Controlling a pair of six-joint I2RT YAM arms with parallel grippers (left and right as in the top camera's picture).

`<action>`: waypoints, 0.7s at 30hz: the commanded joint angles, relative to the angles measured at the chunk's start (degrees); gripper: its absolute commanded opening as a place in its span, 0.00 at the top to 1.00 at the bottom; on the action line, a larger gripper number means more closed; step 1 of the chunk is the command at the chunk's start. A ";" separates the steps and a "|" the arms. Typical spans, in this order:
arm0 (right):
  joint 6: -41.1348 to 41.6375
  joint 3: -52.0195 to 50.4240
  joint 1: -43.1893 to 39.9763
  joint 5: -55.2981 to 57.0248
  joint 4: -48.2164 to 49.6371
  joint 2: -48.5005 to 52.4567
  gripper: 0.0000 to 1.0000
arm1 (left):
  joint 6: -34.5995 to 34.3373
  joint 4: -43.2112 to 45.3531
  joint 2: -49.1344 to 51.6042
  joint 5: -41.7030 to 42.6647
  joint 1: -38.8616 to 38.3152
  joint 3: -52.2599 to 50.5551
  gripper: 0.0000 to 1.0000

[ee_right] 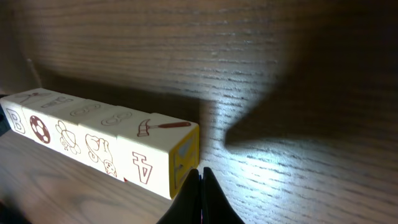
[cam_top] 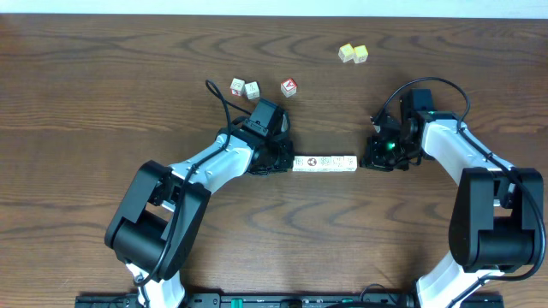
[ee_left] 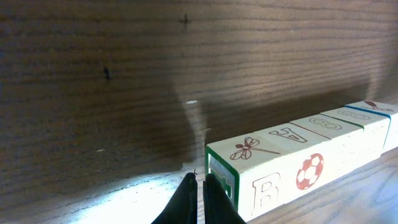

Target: Lift 5 blocks

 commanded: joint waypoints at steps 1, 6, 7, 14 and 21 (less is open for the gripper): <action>-0.87 -0.39 2.05 -1.16 0.63 -0.55 0.99 | -0.33 0.07 0.35 -0.96 -0.35 -0.37 0.93; -0.87 -0.39 2.95 -1.14 0.83 -0.55 0.99 | -0.33 0.04 0.35 -0.92 -0.35 -0.37 0.93; -0.85 -0.39 2.95 -1.14 0.85 -0.55 0.99 | -0.33 0.04 0.35 -0.94 -0.35 -0.37 0.93; -0.63 -0.39 3.02 -1.14 0.90 -0.55 0.99 | -0.33 0.04 0.35 -0.48 -0.37 -0.37 0.93; -0.63 -0.39 3.02 -1.16 1.03 -0.55 0.99 | -0.33 0.04 0.35 0.42 -0.37 -0.37 0.93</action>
